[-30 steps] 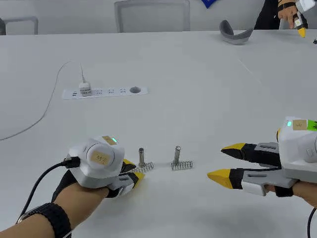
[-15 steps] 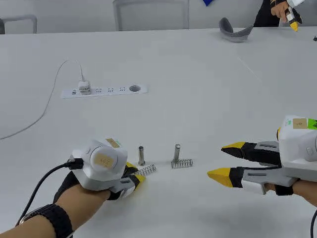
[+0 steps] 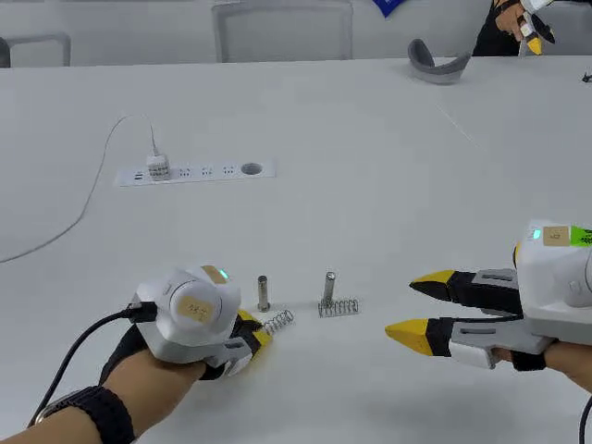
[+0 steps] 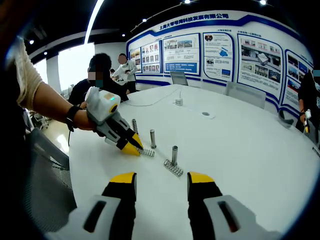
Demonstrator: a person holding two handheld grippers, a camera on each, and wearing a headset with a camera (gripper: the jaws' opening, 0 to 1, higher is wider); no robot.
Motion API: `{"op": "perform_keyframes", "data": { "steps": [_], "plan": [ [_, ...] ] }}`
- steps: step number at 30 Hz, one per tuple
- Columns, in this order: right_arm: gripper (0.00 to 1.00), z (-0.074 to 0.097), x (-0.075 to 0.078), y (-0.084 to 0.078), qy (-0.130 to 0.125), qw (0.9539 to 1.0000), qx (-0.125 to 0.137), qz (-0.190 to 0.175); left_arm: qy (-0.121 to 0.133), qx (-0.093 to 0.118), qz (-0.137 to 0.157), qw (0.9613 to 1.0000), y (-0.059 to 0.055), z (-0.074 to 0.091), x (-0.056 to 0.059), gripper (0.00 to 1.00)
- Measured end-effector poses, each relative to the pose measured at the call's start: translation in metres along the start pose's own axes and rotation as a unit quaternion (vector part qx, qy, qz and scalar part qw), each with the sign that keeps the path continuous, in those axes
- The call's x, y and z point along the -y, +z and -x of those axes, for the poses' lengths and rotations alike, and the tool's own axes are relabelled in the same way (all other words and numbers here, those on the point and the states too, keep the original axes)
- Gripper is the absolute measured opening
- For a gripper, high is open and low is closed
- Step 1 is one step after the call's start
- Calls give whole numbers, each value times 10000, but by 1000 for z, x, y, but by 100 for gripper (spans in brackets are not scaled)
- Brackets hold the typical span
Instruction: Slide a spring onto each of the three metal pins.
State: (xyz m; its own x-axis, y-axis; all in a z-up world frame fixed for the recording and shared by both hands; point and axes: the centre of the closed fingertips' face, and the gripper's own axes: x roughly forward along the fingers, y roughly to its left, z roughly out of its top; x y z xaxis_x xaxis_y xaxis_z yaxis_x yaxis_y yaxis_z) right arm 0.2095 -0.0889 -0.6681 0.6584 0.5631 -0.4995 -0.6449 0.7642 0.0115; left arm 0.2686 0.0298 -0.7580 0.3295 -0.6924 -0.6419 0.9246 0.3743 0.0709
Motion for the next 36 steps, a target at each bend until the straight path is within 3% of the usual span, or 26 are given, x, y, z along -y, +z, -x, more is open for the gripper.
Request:
{"op": "perform_keyframes", "data": {
  "steps": [17,27,36],
  "plan": [
    [36,-14,-18,3,389,9991,-81,132,-309,381,-487,9976,22,28,29,10],
    [31,-24,-30,5,690,9967,-184,382,-501,566,-775,9941,34,36,46,10],
    [26,-32,-45,9,1025,9937,-128,429,-709,816,-946,9896,46,48,61,10]
  ]
}}
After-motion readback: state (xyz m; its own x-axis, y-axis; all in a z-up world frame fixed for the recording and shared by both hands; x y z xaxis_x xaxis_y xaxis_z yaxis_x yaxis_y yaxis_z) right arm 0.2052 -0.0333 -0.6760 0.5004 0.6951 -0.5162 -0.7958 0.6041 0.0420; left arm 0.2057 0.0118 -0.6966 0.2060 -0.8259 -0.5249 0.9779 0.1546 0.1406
